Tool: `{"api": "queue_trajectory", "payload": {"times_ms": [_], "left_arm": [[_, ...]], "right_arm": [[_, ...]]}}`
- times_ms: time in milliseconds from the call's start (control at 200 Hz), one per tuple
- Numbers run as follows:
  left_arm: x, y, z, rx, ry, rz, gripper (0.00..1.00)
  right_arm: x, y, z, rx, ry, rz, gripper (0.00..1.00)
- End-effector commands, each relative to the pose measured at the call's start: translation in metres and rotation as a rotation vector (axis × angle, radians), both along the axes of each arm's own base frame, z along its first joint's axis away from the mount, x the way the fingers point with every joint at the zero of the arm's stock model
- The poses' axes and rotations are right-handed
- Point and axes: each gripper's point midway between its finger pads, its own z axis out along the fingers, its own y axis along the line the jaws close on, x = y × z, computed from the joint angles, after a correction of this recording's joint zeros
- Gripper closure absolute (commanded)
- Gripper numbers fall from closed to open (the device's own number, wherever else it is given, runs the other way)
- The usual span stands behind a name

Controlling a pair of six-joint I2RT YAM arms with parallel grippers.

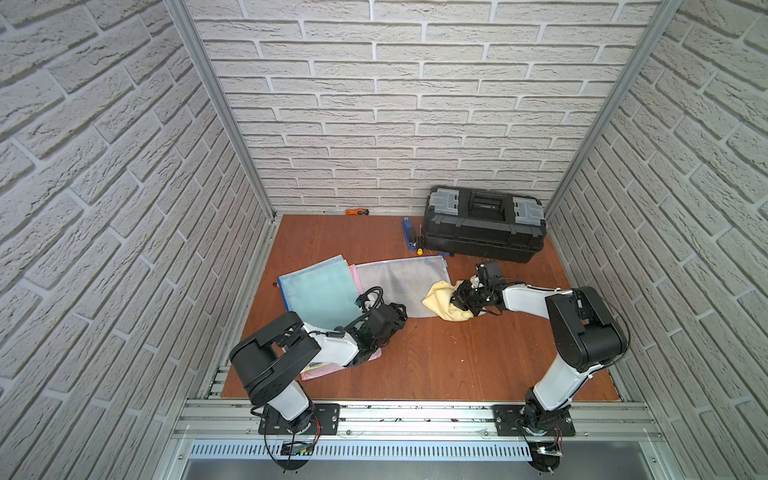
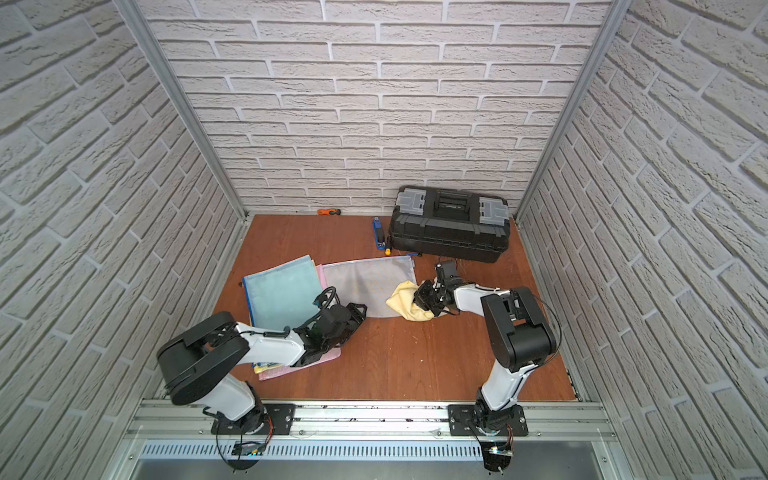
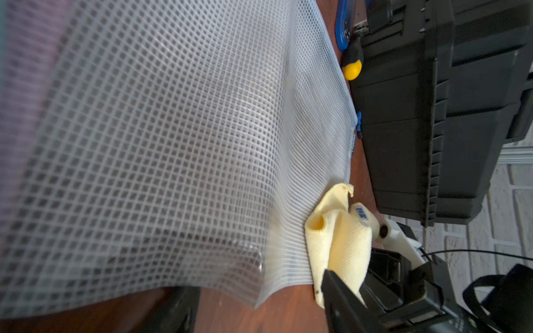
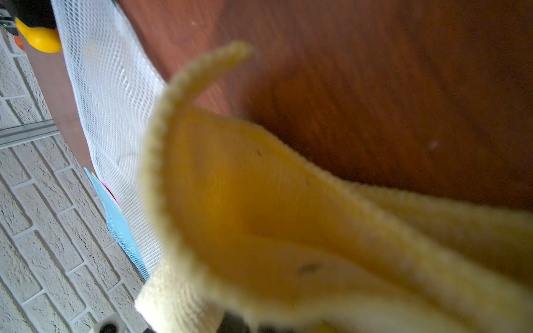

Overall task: Wipe the document bag
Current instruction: Pick up the document bag from the center of the board.

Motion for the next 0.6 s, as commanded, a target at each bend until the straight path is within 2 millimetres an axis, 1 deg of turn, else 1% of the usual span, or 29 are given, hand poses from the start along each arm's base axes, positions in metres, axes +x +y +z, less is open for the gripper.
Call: {"api": "queue_trajectory", "payload": {"times_ms": [0, 55, 135, 185, 285, 420, 525, 595], "left_arm": [[0.001, 0.013, -0.031, -0.025, 0.032, 0.042, 0.38], [0.006, 0.010, -0.033, -0.049, 0.020, 0.030, 0.43], [0.015, 0.003, -0.028, -0.055, -0.020, -0.012, 0.52], [0.019, 0.000, -0.024, -0.042, -0.034, -0.029, 0.59], [0.023, -0.006, -0.011, 0.011, -0.057, -0.074, 0.78], [0.028, -0.009, 0.012, 0.125, -0.093, -0.125, 0.87], [0.032, -0.008, 0.029, 0.170, -0.130, -0.136, 1.00], [0.034, -0.010, 0.035, 0.185, -0.137, -0.147, 1.00]], "right_arm": [[0.000, -0.002, 0.011, -0.026, -0.023, 0.013, 0.98], [-0.001, -0.002, 0.012, -0.030, -0.023, 0.015, 0.98], [-0.001, -0.003, 0.013, -0.033, -0.025, 0.017, 0.98], [-0.001, -0.003, 0.014, -0.033, -0.026, 0.017, 0.98], [-0.002, -0.003, 0.016, -0.042, -0.026, 0.024, 0.98], [-0.003, -0.007, 0.021, -0.065, -0.040, 0.025, 0.98], [-0.004, -0.009, 0.023, -0.079, -0.041, 0.031, 0.98], [-0.005, -0.008, 0.025, -0.078, -0.041, 0.039, 0.98]]}}
